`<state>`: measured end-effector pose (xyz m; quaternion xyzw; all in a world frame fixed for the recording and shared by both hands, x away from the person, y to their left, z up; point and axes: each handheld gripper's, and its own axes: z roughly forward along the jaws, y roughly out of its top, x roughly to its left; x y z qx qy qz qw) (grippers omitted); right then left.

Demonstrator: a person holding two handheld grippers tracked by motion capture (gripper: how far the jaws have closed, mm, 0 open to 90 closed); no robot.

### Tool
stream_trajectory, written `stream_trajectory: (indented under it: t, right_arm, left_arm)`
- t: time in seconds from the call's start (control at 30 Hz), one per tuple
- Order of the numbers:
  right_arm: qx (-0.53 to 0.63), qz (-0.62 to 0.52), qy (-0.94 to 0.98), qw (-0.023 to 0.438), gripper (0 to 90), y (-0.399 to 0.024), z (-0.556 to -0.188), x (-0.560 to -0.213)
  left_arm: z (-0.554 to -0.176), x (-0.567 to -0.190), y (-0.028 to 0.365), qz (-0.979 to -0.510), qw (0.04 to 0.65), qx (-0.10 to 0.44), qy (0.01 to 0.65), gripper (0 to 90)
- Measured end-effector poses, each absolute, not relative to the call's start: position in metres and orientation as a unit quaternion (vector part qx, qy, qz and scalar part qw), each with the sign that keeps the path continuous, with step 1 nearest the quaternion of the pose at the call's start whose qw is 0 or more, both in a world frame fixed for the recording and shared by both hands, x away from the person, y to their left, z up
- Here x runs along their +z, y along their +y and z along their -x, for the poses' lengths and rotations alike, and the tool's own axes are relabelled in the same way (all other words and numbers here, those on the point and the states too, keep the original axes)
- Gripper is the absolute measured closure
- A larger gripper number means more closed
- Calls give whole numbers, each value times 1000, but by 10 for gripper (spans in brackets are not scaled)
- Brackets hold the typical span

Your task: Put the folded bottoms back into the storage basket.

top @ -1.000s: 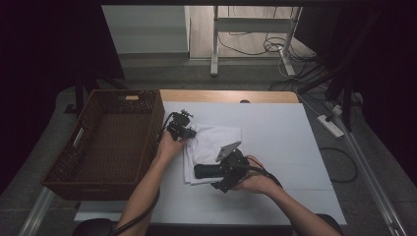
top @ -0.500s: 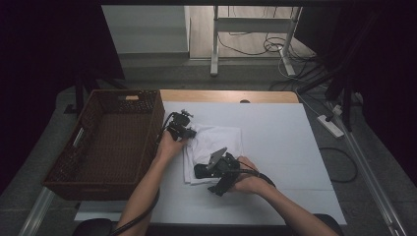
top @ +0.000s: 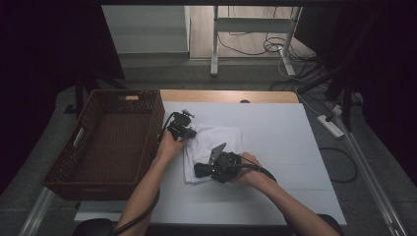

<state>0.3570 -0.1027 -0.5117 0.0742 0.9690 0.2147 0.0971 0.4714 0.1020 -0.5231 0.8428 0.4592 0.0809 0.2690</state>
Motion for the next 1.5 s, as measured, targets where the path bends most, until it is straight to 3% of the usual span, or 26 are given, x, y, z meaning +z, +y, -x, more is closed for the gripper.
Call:
stream_trajectory:
  t: [0.1, 0.27, 0.4, 0.7, 1.5]
  right_arm:
    - [209, -78, 970, 98, 714, -102, -362, -510]
    - [212, -92, 970, 77, 744, -104, -369, -508]
    - [240, -123, 963, 23, 767, -111, -381, -506]
    - [270, -141, 952, -7, 778, -117, -387, -494]
    - [323, -124, 938, -6, 783, -118, -383, -447]
  left_arm:
    - [-471, -523, 102, -843, 268, 83, 458, 789]
    - [-471, -523, 101, -845, 266, 86, 455, 789]
    - [-470, -523, 100, -846, 265, 92, 454, 793]
    - [-469, -515, 98, -850, 264, 101, 444, 819]
    - [-467, -458, 102, -855, 282, 129, 417, 821]
